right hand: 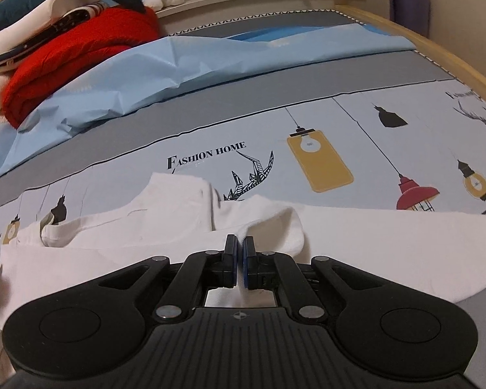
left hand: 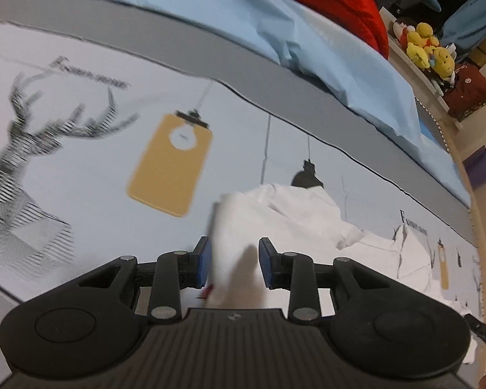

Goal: Fold small clothes

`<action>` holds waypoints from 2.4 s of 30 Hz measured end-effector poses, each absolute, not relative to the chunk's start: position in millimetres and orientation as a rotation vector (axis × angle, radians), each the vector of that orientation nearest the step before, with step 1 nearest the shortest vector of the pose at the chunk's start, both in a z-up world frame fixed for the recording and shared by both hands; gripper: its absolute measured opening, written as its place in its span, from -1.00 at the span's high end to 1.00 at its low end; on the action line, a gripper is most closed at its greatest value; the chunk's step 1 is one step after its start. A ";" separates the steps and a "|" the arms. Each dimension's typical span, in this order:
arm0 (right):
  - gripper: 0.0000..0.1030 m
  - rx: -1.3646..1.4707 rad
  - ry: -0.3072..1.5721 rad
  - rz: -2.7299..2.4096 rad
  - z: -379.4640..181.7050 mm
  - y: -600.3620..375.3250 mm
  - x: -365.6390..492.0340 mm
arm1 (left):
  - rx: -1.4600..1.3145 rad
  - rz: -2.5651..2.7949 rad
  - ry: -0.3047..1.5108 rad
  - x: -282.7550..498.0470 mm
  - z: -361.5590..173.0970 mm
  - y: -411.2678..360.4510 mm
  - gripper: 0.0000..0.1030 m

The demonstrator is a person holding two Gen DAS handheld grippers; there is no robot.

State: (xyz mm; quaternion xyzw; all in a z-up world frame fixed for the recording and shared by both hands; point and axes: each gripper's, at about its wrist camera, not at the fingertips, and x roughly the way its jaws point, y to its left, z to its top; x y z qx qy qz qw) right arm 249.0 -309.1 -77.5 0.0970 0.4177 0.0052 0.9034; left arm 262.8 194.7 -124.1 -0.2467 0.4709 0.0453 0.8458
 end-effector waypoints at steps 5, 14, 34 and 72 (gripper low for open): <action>0.95 0.207 0.863 0.028 -77.5 -308.1 251.2 | -0.473 0.096 1.019 271.9 -141.9 181.0 0.96; 0.94 0.286 0.817 0.148 -71.1 -302.7 258.1 | -0.351 0.216 0.974 263.2 -115.7 218.6 0.90; 0.94 0.238 0.871 0.081 -81.5 -297.7 266.0 | 0.037 -0.165 1.190 215.4 -129.5 164.2 0.95; 0.63 0.180 1.077 0.082 -141.1 -296.2 268.7 | 0.048 -0.082 1.261 224.5 -130.2 167.4 0.93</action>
